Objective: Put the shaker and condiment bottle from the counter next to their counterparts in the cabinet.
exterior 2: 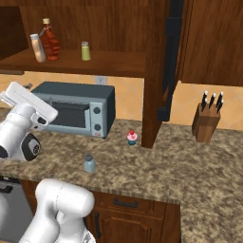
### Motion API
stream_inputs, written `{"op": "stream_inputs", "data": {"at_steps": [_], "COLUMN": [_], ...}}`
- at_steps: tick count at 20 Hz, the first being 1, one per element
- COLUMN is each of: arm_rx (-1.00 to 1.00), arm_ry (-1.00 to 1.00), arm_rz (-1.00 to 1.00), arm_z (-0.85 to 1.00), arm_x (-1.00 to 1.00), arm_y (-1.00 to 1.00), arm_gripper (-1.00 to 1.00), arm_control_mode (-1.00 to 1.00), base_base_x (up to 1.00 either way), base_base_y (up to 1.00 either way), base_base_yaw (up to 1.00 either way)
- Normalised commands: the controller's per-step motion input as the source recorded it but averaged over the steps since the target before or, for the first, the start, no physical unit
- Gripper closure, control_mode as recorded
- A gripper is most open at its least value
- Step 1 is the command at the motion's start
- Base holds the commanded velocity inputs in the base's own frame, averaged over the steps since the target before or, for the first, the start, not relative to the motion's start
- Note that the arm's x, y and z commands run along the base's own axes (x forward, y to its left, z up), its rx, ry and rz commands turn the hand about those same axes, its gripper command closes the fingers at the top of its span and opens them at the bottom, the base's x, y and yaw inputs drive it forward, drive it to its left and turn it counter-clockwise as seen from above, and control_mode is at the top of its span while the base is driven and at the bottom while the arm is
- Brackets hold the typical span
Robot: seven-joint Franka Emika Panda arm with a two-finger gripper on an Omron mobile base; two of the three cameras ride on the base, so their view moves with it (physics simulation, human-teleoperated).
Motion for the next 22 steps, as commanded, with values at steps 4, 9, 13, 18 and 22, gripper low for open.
{"op": "stream_inputs", "data": {"at_steps": [4, 9, 13, 18, 22], "arm_rx": [0.05, 0.0, 0.0, 0.03, 0.05], "arm_ry": [0.07, 0.19, 0.16, 0.3, 0.32], "arm_rz": [-0.44, -0.22, -0.3, -0.49, -0.58], "arm_z": [-0.19, -0.46, -0.56, -0.45, -0.56], "arm_x": [-0.71, -0.15, -0.03, 0.27, 0.36], "arm_y": [-0.07, 0.0, 0.0, 0.0, 0.0], "arm_gripper": [-1.0, -1.0, -1.0, -1.0, -1.0], "arm_control_mode": [-1.0, -1.0, -1.0, -1.0, -1.0], "base_base_x": [0.0, 0.0, 0.0, 0.0, 0.0], "base_base_y": [0.0, 0.0, 0.0, 0.0, 0.0], "base_base_yaw": [0.0, 0.0, 0.0, 0.0, 0.0]}}
